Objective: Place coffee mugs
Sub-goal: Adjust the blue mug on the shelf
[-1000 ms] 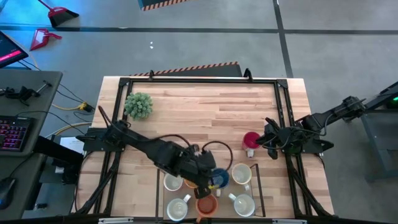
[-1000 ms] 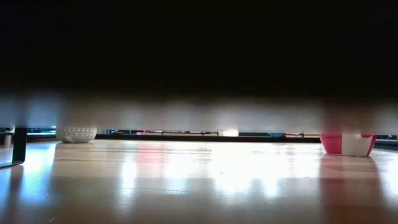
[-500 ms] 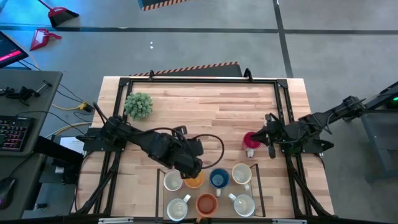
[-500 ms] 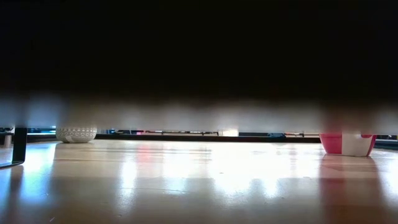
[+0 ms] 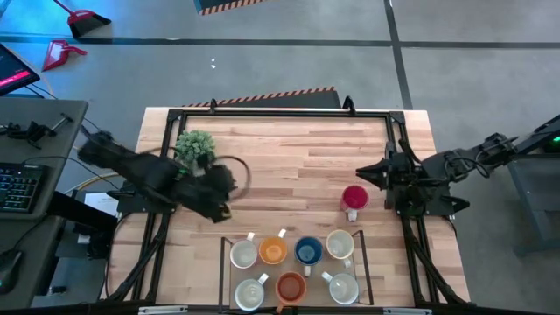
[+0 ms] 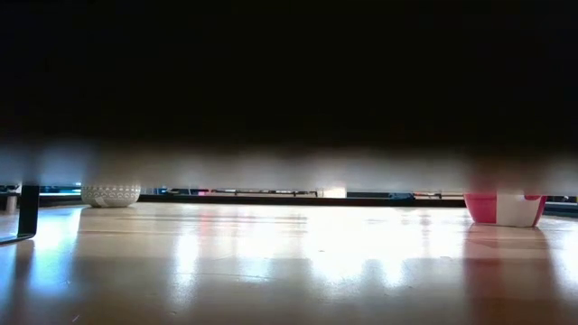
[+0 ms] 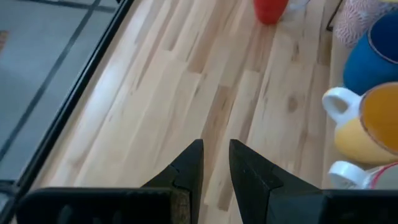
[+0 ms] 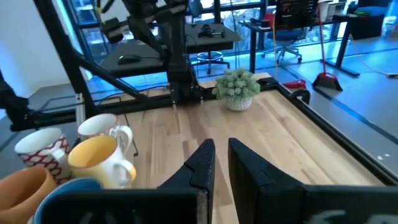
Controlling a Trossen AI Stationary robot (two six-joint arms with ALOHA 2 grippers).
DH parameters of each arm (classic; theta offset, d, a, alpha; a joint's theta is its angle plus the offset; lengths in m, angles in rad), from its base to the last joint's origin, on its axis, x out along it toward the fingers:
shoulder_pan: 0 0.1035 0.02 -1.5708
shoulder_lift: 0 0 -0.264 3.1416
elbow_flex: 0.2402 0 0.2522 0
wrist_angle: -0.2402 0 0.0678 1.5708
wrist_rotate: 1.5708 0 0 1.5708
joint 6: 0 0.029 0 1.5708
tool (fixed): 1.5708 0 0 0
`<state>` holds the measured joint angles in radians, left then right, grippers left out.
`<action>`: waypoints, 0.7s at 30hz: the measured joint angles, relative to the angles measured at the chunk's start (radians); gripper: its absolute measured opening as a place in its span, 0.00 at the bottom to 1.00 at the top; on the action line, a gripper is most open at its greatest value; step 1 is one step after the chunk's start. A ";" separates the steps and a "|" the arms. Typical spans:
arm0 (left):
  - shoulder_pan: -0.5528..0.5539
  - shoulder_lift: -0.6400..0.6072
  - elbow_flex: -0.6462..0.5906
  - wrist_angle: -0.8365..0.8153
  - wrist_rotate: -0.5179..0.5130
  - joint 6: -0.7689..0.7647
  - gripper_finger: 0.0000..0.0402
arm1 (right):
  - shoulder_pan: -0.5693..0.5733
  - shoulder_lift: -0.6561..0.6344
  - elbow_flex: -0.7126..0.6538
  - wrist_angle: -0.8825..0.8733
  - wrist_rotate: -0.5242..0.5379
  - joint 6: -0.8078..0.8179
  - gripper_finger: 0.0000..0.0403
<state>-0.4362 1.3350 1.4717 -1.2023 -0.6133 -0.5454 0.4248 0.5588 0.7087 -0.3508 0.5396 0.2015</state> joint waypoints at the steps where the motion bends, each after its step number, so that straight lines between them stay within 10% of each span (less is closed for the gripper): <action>1: 0.008 -0.053 -0.064 0.049 0.005 0.020 0.17 | 0.000 0.012 0.009 -0.001 0.004 0.003 0.06; 13: 0.114 -0.548 -0.674 0.683 0.166 0.326 0.17 | 0.000 0.148 0.076 -0.015 0.044 -0.044 0.06; 21: 0.205 -0.606 -0.894 0.837 0.311 0.288 0.17 | -0.006 0.174 0.076 -0.026 0.106 0.100 0.06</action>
<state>-0.2315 0.7295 0.5773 -0.3649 -0.3023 -0.2572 0.4189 0.7324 0.7849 -0.3769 0.6460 0.3018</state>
